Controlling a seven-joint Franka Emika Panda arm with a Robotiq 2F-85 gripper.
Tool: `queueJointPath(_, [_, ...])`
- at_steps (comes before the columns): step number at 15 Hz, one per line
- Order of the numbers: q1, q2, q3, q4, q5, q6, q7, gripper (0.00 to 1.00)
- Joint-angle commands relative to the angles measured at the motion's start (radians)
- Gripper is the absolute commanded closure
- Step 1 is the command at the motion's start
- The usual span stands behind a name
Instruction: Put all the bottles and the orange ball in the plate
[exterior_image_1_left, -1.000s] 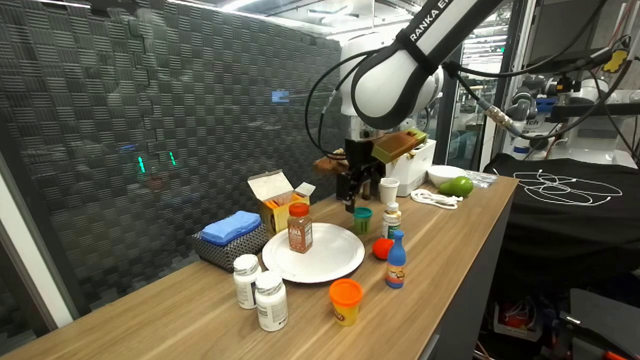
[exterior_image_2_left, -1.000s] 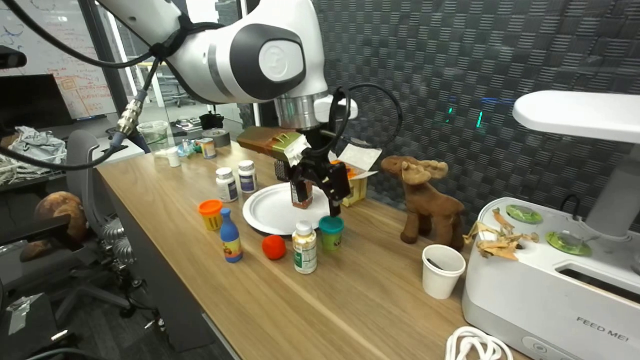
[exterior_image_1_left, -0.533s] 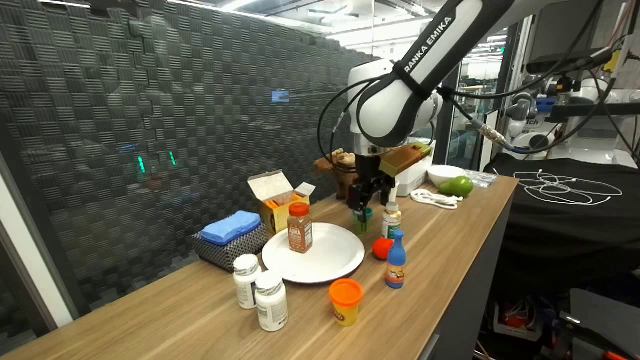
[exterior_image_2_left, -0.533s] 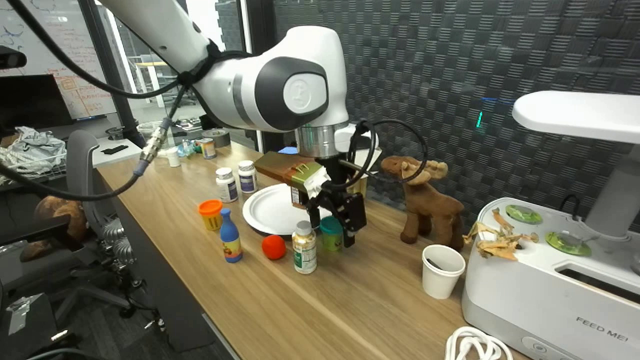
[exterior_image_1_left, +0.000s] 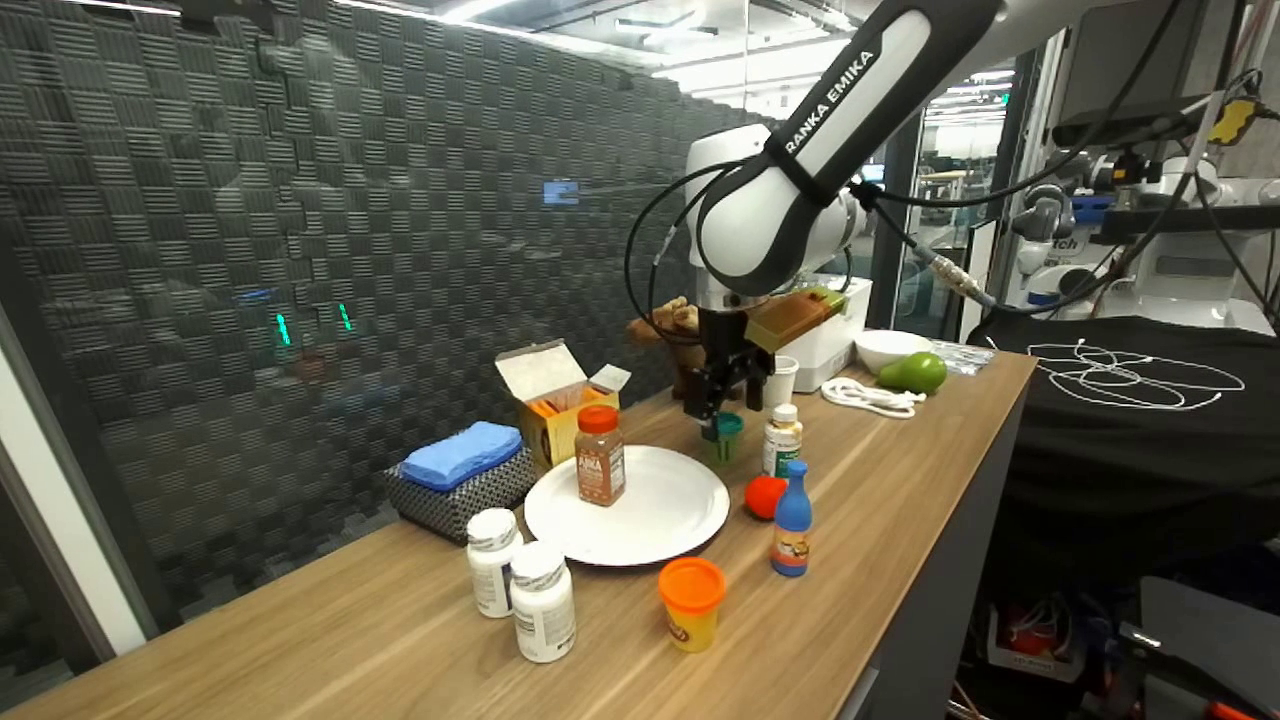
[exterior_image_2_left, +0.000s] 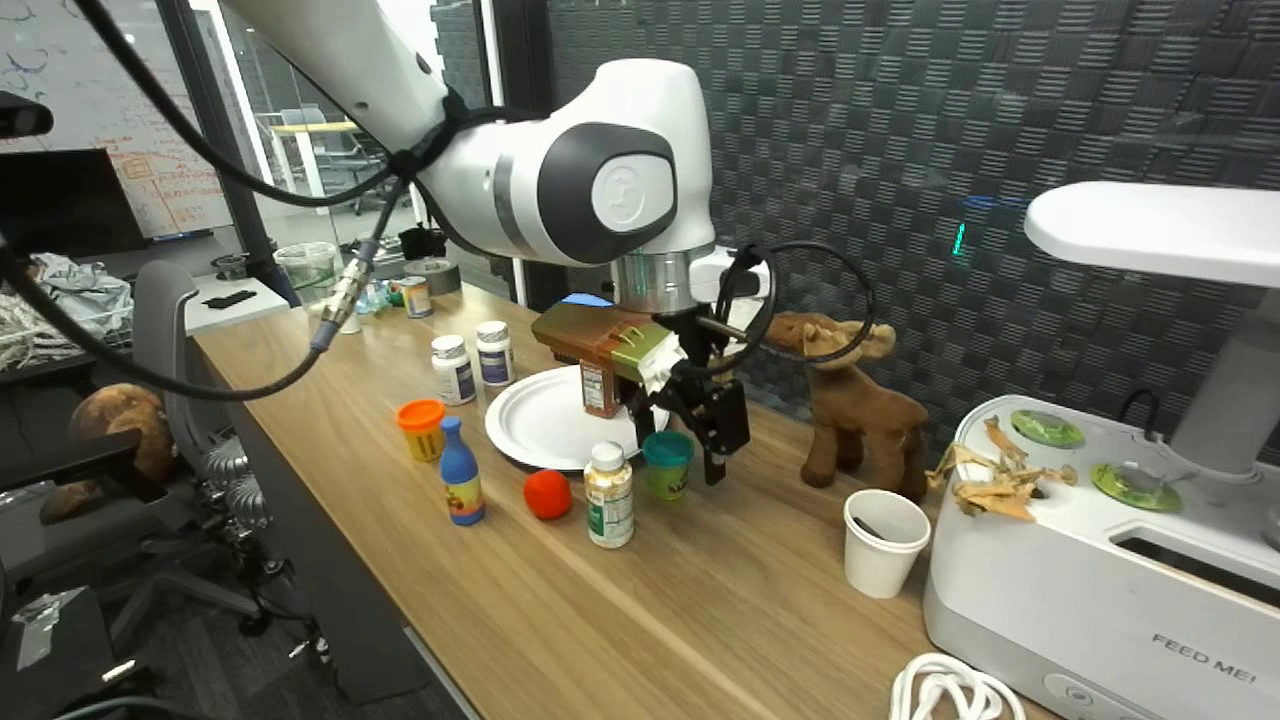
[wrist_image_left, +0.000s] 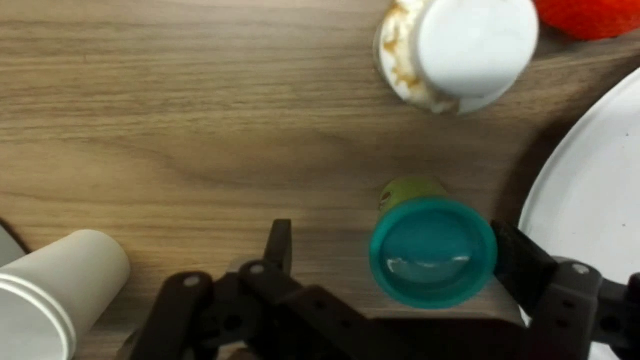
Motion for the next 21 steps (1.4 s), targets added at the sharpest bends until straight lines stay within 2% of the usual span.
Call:
queueJointPath(1, [-0.012, 0.020, 0.019, 0.047, 0.022, -0.002, -0.032, 0.25])
queueJointPath(2, [-0.013, 0.022, 0.023, 0.050, 0.025, -0.006, -0.040, 0.26])
queueJointPath(7, [-0.003, 0.022, 0.026, 0.045, 0.014, -0.021, -0.035, 0.67])
queueJointPath(8, [0.001, 0.015, 0.022, 0.042, 0.010, -0.026, -0.025, 0.72])
queueJointPath(15, [0.032, -0.012, 0.014, 0.120, -0.010, -0.150, 0.037, 0.72])
queueJointPath(21, [0.074, 0.040, 0.060, 0.218, -0.037, -0.173, -0.040, 0.72])
